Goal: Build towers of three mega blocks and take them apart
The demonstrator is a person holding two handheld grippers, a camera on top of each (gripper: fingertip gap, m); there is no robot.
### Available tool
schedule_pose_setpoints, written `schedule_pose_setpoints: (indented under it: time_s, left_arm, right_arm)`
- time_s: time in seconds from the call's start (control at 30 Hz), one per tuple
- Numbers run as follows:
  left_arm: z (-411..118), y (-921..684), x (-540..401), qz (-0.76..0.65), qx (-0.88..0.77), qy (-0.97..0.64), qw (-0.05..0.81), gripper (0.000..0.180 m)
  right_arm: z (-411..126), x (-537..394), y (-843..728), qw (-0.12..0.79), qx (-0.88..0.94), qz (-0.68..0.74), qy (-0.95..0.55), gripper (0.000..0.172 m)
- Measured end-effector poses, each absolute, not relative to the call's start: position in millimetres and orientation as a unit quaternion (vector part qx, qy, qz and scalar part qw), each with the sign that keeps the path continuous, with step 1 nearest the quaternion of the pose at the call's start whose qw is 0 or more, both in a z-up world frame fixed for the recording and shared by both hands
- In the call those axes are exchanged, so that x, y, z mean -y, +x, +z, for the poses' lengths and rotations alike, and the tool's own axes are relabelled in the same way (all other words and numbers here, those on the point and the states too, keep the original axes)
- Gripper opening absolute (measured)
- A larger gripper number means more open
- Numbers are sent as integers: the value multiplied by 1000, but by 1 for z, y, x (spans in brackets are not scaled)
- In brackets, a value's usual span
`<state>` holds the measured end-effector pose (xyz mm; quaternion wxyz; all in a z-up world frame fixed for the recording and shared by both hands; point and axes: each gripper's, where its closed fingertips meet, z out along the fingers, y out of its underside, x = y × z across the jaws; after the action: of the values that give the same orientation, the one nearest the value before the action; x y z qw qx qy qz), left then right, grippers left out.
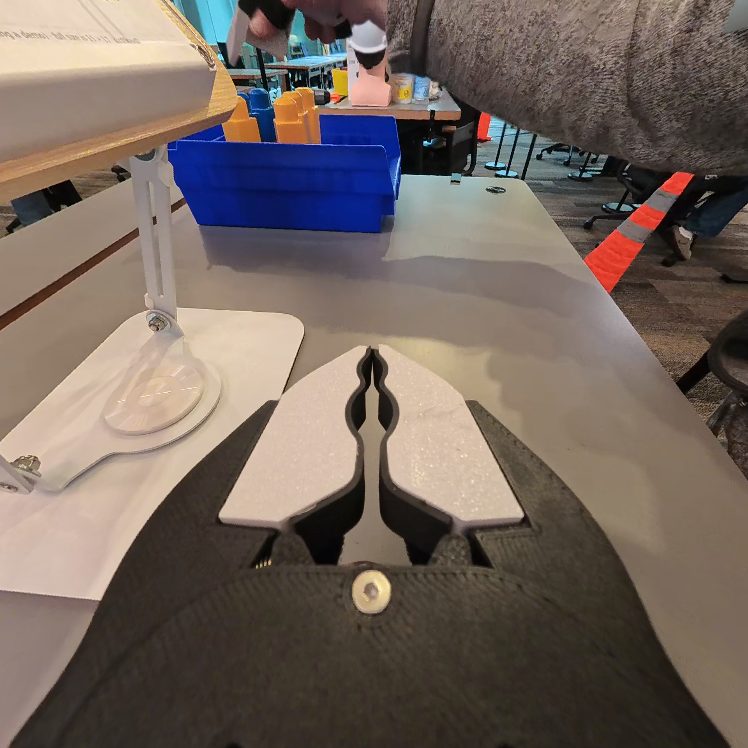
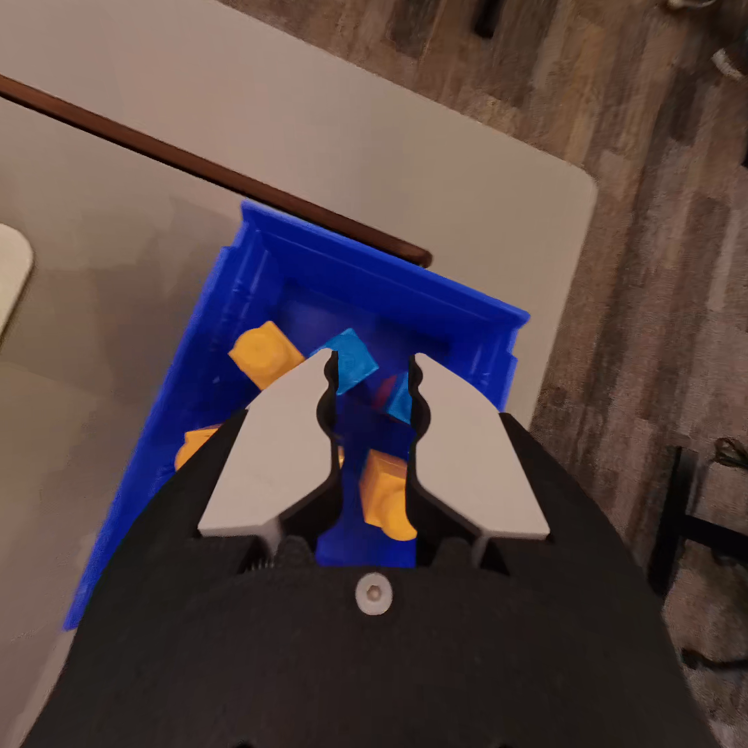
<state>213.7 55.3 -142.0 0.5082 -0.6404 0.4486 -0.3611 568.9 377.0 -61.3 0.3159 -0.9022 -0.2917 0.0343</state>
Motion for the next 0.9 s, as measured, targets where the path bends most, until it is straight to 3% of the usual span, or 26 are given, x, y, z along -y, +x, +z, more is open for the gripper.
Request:
schedule_pose_setpoints:
  time_s: [0.1,0.23,0.63,0.9]
  left_arm:
    - [-142,214,-56,-359,-449,-641,508,0]
    - [-142,213,-55,-360,-450,-640,509,0]
    - [-138,213,-52,-363,-453,-633,512,0]
    - [-137,214,-51,-364,-455,-631,513,0]
  right_arm:
    - [-68,-377,559,292,278,41,-914,29]
    - [-75,-381,557,281,254,38,-925,38]
    - [-97,-377,561,232,191,56,-952,42]
    - [-103,-380,556,233,181,58,-954,29]
